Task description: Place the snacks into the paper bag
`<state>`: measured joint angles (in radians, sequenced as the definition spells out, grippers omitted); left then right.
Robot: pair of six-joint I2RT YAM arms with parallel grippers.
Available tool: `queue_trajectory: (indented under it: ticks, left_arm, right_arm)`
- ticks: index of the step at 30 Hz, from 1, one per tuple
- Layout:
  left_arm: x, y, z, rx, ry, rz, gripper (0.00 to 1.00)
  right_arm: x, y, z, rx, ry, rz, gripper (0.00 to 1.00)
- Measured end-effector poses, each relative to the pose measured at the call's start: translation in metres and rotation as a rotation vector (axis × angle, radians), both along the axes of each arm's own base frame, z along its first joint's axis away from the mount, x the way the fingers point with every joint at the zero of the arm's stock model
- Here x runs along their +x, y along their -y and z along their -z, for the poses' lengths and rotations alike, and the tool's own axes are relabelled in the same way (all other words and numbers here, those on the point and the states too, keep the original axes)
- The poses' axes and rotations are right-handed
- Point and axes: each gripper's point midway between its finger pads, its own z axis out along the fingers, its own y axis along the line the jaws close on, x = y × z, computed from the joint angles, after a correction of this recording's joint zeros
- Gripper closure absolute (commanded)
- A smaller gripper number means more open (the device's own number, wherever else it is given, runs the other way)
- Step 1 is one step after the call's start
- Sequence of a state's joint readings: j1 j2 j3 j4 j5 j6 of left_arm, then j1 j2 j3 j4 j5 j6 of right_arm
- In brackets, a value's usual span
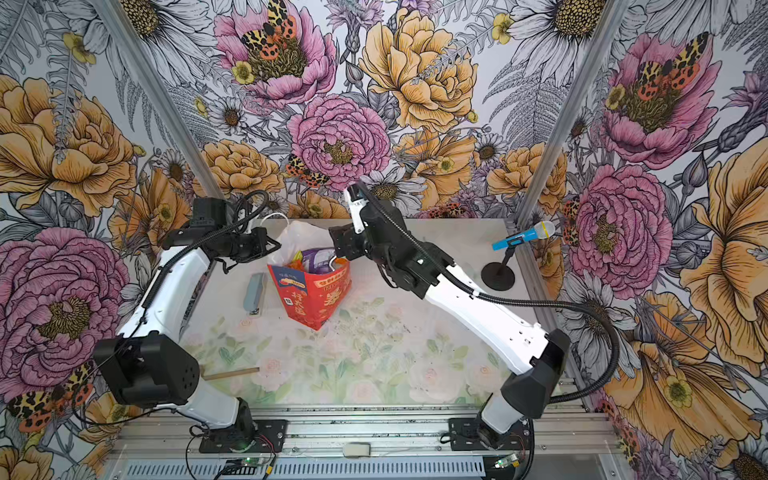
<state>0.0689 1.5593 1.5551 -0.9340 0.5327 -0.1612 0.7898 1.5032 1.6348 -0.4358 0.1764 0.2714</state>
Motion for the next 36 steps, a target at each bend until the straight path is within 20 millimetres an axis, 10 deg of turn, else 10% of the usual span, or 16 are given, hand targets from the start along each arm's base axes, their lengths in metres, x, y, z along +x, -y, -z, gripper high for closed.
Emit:
queue_trajectory:
  ticks: [3, 11, 13, 20, 36]
  left_arm:
    - [0.000, 0.000, 0.000, 0.000, 0.000, 0.000, 0.99]
    - [-0.001, 0.000, 0.001, -0.010, -0.012, -0.011, 0.52]
    - [-0.001, 0.000, 0.002, -0.007, -0.012, -0.008, 0.28]
    - [-0.002, 0.001, 0.002, -0.005, -0.012, -0.004, 0.02]
    - [-0.071, -0.006, -0.056, 0.053, 0.335, -0.067, 0.01]
  right_arm:
    - [0.000, 0.035, 0.020, 0.021, -0.001, 0.068, 0.05]
    - [-0.020, 0.102, 0.105, -0.009, -0.113, 0.214, 0.05]
    - [-0.026, 0.114, 0.111, 0.001, -0.118, 0.245, 0.04]
    - [-0.034, 0.152, 0.091, 0.060, -0.059, 0.348, 0.01]
    - [-0.032, 0.216, 0.145, -0.027, -0.118, 0.508, 0.00]
